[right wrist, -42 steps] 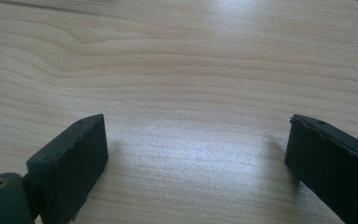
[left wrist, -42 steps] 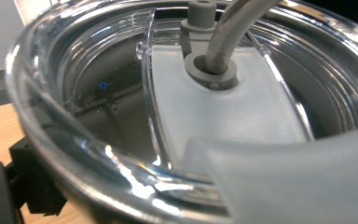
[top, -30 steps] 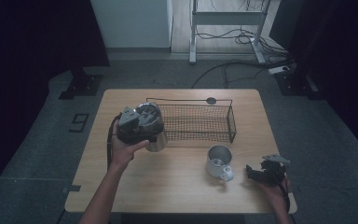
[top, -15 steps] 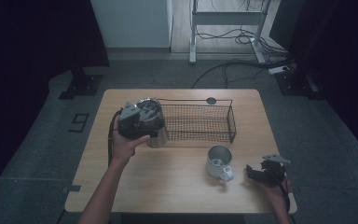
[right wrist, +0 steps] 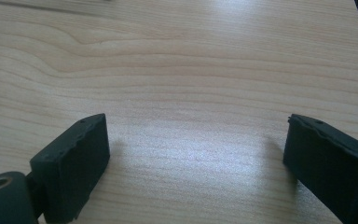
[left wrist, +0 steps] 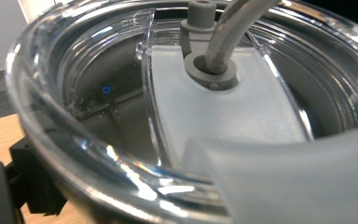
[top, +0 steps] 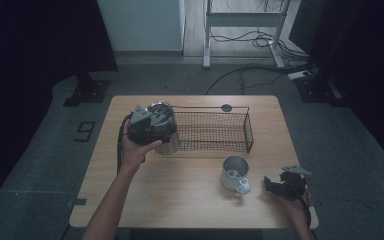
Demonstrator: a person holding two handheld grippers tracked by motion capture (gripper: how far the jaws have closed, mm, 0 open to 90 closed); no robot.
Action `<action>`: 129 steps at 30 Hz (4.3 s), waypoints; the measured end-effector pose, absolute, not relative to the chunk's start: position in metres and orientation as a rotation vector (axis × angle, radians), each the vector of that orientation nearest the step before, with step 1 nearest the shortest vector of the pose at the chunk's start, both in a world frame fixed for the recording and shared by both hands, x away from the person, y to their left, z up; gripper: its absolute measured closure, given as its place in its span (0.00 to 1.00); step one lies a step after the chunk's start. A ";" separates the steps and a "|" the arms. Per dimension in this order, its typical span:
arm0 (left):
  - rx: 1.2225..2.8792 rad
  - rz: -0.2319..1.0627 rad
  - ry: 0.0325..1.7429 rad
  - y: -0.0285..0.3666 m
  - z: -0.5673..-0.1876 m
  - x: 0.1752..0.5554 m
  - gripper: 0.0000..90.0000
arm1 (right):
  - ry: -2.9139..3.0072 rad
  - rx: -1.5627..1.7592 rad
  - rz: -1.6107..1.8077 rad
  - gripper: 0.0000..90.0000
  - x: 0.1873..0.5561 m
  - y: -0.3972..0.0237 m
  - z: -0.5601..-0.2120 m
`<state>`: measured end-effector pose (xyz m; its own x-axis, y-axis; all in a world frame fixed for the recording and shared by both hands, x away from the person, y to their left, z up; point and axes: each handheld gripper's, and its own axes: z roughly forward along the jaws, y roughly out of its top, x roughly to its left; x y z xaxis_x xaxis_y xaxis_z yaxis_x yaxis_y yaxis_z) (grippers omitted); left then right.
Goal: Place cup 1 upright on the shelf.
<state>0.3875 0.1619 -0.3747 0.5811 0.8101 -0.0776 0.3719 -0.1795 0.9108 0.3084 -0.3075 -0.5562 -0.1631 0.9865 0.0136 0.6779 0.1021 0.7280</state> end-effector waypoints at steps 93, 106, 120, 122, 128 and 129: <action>1.855 0.559 1.053 0.106 -0.387 0.477 0.04 | 1.884 1.627 0.834 0.10 0.308 -0.308 -0.556; 1.876 0.565 1.075 0.104 -0.402 0.486 0.04 | 1.883 1.627 0.834 0.10 0.308 -0.308 -0.556; 1.884 0.557 1.122 0.107 -0.417 0.493 0.04 | 1.883 1.627 0.834 0.10 0.308 -0.308 -0.556; 1.891 0.558 1.123 0.107 -0.419 0.493 0.04 | 1.882 1.627 0.834 0.11 0.308 -0.308 -0.556; 1.898 0.554 1.127 0.104 -0.425 0.494 0.04 | 1.881 1.628 0.834 0.11 0.308 -0.308 -0.556; 1.899 0.551 1.130 0.104 -0.427 0.495 0.04 | 1.881 1.628 0.834 0.11 0.308 -0.308 -0.556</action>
<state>0.4948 0.1040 -0.4265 0.4971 0.8666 -0.0443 0.4984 -0.2434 0.8321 0.3076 -0.3079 -0.5560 -0.1496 0.9887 0.0134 0.6741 0.0921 0.7328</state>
